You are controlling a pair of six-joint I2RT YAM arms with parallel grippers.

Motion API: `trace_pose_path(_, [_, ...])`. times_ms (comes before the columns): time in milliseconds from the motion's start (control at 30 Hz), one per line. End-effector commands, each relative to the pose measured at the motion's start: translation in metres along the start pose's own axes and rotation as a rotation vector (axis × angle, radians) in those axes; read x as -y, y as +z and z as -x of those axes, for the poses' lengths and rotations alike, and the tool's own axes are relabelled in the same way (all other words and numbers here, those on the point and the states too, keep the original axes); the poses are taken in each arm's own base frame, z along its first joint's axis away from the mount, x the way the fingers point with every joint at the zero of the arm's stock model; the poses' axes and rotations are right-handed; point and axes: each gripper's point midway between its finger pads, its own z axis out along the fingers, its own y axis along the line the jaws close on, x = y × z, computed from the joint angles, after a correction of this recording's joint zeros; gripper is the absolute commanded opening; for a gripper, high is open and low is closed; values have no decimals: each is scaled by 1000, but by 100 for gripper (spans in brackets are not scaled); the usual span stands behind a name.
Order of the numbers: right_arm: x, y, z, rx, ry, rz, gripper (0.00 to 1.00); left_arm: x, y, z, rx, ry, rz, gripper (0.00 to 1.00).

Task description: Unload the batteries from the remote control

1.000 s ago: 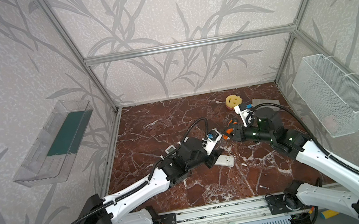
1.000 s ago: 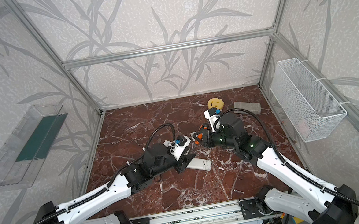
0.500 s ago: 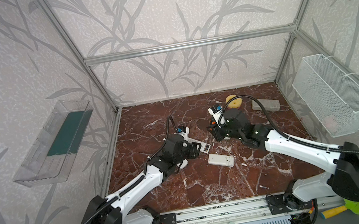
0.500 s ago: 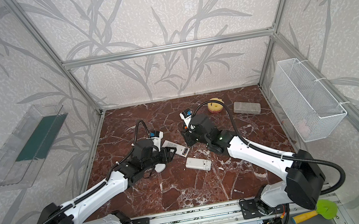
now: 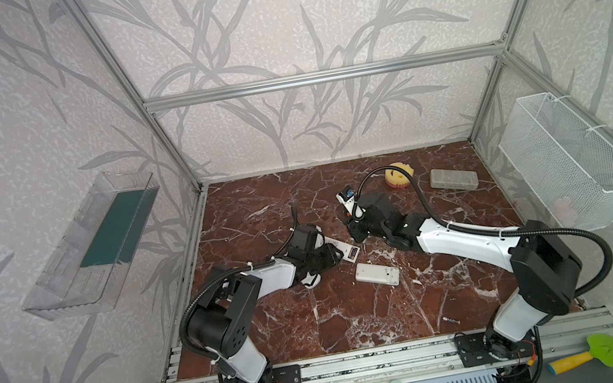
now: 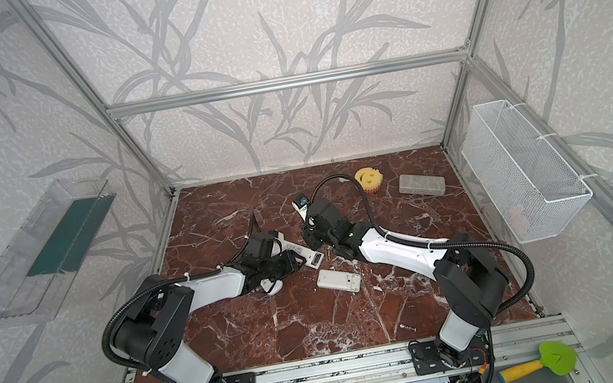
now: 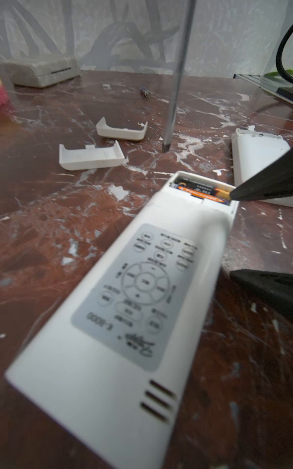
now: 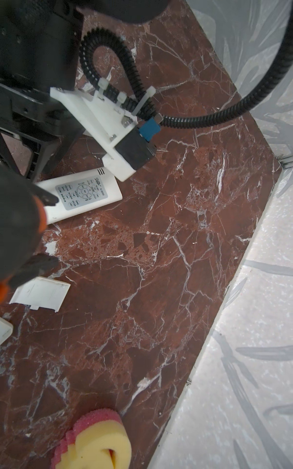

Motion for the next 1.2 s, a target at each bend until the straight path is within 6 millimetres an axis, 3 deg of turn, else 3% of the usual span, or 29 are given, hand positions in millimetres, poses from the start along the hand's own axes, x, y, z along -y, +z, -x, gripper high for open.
trace_pose_path(0, [0, 3, 24, 72, -20, -10, 0, 8, 2, 12, 15, -21, -36, 46])
trace_pose_path(167, [-4, 9, 21, 57, 8, 13, 0, 2, 3, 15, 20, -27, -24, 46])
trace_pose_path(467, [-9, 1, 16, 45, 87, 53, 0, 0, 7, 20, 23, -32, -42, 45])
trace_pose_path(1167, [-2, -2, -9, -37, 47, 18, 0, -10, 9, 13, 3, -42, -7, 42])
